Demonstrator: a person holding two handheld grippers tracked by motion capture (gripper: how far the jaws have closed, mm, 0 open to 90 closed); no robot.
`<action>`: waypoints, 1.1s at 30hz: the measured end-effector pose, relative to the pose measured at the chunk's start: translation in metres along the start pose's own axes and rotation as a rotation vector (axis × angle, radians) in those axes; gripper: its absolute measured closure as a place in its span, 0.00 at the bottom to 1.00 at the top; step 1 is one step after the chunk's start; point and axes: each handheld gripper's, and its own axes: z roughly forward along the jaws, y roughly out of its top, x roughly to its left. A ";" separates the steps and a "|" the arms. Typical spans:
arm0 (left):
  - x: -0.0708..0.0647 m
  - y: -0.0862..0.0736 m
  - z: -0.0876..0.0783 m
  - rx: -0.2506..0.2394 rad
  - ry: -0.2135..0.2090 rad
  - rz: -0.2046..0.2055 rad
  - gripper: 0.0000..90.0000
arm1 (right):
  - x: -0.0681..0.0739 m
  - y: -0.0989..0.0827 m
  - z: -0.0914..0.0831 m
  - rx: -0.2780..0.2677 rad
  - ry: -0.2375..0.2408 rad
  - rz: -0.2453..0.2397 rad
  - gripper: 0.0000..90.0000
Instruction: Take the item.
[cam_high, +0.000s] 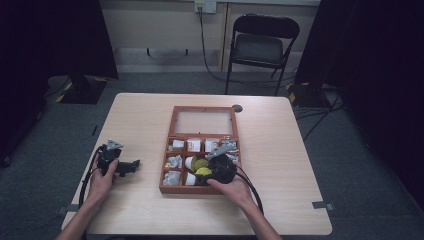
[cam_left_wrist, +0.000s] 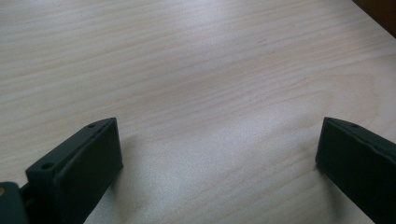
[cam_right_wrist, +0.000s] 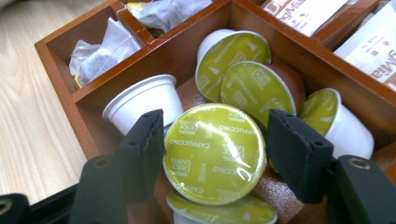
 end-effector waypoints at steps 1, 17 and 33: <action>0.000 0.000 0.000 0.000 0.000 0.000 0.00 | 0.000 0.000 0.000 0.004 -0.003 -0.004 0.41; 0.000 0.000 0.000 -0.002 0.001 -0.001 0.00 | 0.004 0.000 0.007 0.081 -0.019 -0.030 0.38; 0.000 0.000 0.000 -0.003 0.001 -0.001 0.00 | 0.006 0.000 0.011 0.123 -0.045 -0.051 0.41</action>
